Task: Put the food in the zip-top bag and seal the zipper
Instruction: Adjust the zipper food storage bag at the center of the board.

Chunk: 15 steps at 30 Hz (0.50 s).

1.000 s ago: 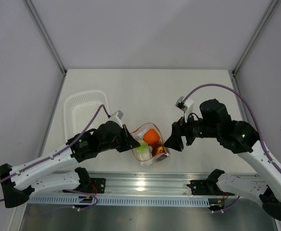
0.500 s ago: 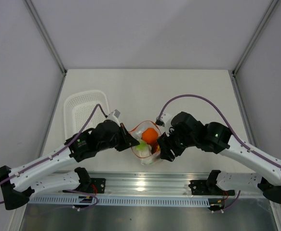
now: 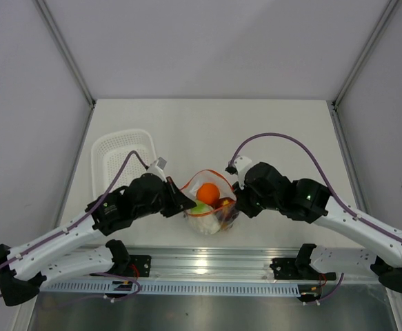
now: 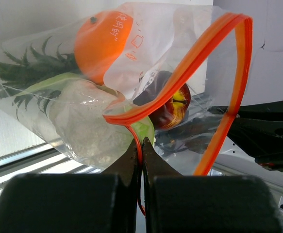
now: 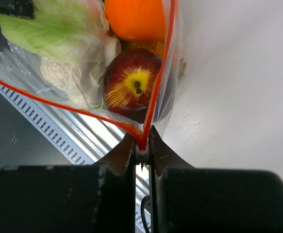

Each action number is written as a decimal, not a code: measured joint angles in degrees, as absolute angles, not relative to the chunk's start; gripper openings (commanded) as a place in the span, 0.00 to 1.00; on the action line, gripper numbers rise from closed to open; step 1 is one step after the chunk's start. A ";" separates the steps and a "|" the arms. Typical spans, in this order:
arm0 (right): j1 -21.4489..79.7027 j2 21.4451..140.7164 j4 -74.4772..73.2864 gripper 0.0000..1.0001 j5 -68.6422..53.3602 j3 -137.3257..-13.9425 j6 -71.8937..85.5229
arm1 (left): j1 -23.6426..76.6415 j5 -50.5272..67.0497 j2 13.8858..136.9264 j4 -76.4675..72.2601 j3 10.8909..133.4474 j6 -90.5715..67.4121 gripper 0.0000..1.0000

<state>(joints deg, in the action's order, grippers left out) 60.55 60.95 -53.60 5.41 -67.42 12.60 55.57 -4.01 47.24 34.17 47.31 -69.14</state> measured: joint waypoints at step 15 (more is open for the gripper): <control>60.58 59.57 -50.50 0.00 -3.22 -68.38 8.19 | 55.29 -8.56 32.58 33.65 46.72 -50.81 1.00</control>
